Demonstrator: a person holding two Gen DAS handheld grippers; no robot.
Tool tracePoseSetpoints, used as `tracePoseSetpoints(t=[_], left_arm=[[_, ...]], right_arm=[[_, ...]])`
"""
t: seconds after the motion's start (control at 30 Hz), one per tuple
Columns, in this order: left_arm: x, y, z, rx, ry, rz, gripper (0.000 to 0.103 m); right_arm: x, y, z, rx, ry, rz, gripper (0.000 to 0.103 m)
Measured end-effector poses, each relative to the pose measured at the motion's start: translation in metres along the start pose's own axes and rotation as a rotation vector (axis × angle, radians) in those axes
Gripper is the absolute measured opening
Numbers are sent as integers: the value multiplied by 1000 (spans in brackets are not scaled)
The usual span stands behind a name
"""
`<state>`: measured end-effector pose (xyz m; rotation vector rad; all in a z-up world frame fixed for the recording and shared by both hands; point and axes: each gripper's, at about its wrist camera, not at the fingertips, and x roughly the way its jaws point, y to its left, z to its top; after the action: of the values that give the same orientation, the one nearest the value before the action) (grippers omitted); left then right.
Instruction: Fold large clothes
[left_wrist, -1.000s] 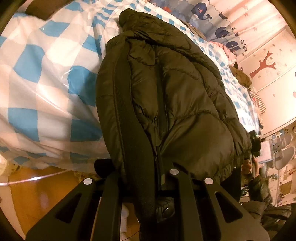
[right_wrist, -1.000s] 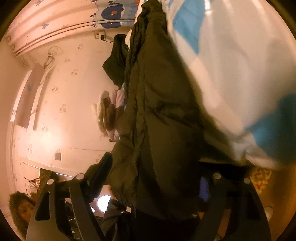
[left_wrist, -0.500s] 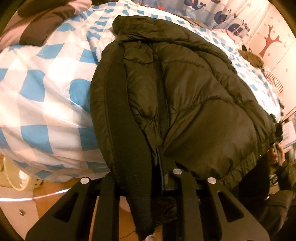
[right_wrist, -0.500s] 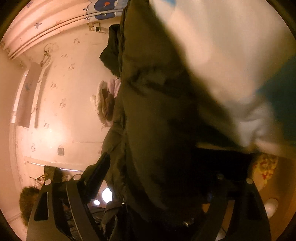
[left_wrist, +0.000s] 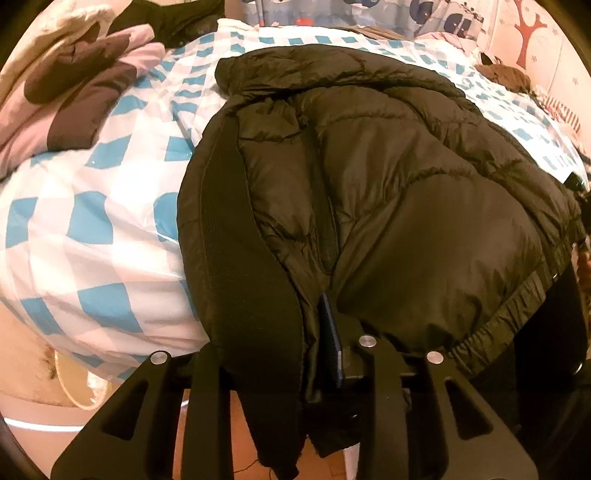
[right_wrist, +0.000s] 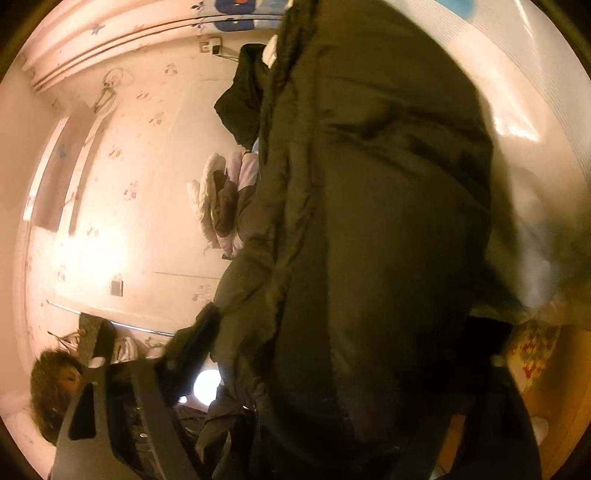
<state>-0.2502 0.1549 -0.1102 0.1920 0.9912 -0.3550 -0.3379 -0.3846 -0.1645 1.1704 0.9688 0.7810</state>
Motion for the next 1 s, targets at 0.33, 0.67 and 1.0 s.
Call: tracePoseSetpoints(t=[0.33, 0.67, 1.0], left_arm=[[-3, -11, -3, 89, -37, 73, 29], [-3, -15, -5, 124, -57, 97, 29], [-4, -20, -7, 161, -70, 129, 30]], right_arm=[[-4, 19, -6, -12, -20, -169, 46], [-3, 41, -10, -23, -42, -225, 35], [-1, 45, -11, -29, -40, -238, 34]])
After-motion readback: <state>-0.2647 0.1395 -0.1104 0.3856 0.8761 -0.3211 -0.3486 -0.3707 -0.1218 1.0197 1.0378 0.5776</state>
